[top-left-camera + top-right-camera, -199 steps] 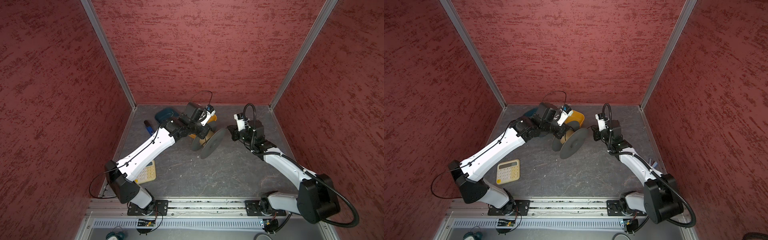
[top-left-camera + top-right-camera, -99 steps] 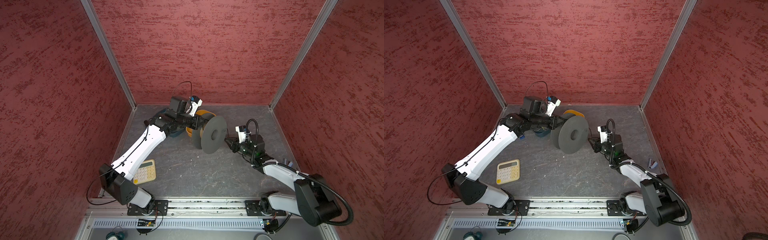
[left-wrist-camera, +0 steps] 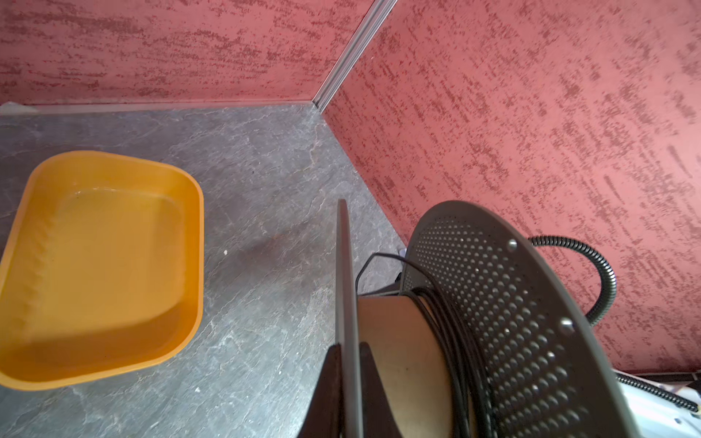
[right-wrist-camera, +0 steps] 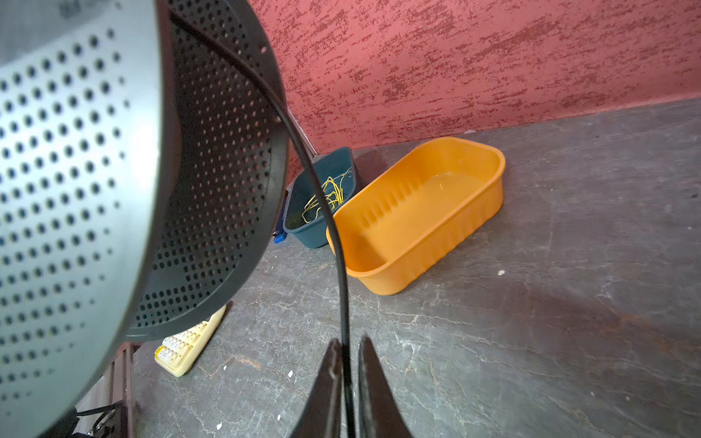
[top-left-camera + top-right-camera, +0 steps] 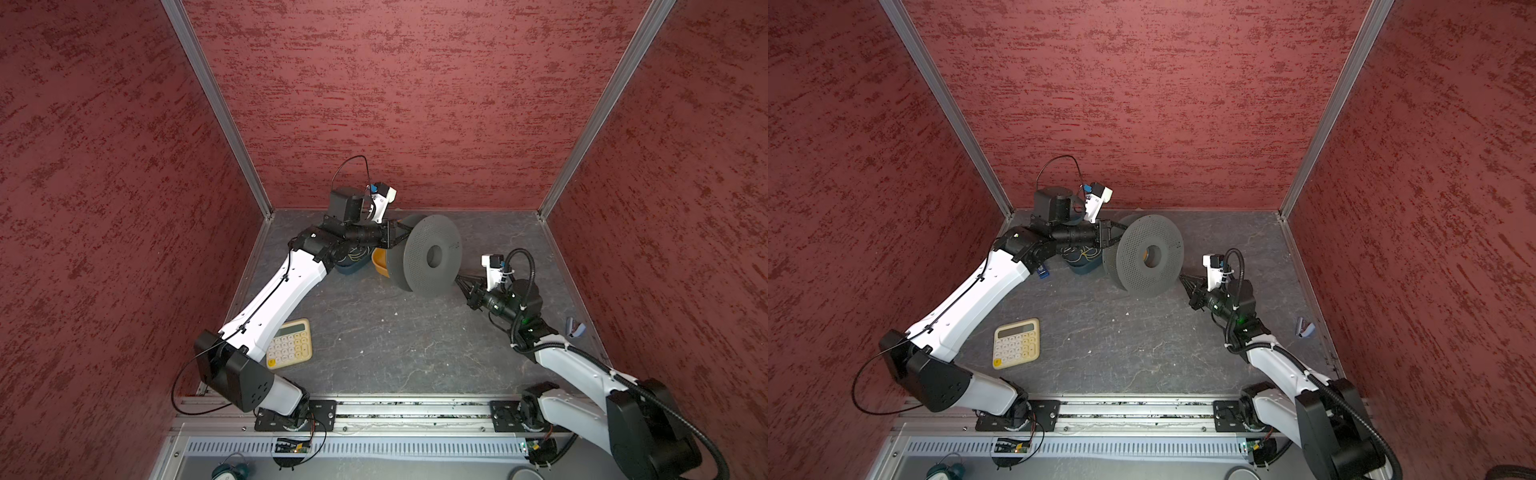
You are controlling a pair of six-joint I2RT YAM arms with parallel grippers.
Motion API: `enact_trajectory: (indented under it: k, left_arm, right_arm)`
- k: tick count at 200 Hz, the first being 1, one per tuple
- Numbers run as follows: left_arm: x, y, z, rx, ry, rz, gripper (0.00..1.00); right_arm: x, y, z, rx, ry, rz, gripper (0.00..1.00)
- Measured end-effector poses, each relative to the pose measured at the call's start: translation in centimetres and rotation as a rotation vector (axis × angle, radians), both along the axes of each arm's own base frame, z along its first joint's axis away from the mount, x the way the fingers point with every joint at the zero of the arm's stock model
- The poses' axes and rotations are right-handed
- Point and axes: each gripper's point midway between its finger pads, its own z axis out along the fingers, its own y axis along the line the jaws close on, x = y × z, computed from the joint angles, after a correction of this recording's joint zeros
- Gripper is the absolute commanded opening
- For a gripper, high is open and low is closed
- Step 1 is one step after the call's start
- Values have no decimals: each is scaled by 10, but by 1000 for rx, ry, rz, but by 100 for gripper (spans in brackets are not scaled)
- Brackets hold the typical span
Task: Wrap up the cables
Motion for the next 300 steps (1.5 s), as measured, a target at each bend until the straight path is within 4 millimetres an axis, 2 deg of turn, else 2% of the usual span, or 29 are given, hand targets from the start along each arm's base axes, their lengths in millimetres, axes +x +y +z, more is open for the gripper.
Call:
enact_trajectory:
  k: [44, 119, 152, 202, 253, 300]
  left_arm:
    - [9, -3, -5, -53, 36, 28, 0]
    - [33, -12, -42, -93, 143, 101, 0]
    - [39, -17, -44, -126, 152, 114, 0]
    - [47, -28, -53, -184, 187, 125, 0]
    - [51, -29, -48, -215, 179, 133, 0]
    - [54, -21, -54, -237, 212, 142, 0]
  right_arm:
    - [-6, 10, 0, 9, 12, 23, 7]
    - [-33, 53, -1, 53, 67, 115, 1]
    - [-39, 64, 9, 99, 75, 133, 0]
    - [-33, 61, 32, 197, 45, 75, 0]
    - [-25, 57, 37, 223, 39, 25, 17]
    - [-27, 46, 43, 199, 15, -24, 33]
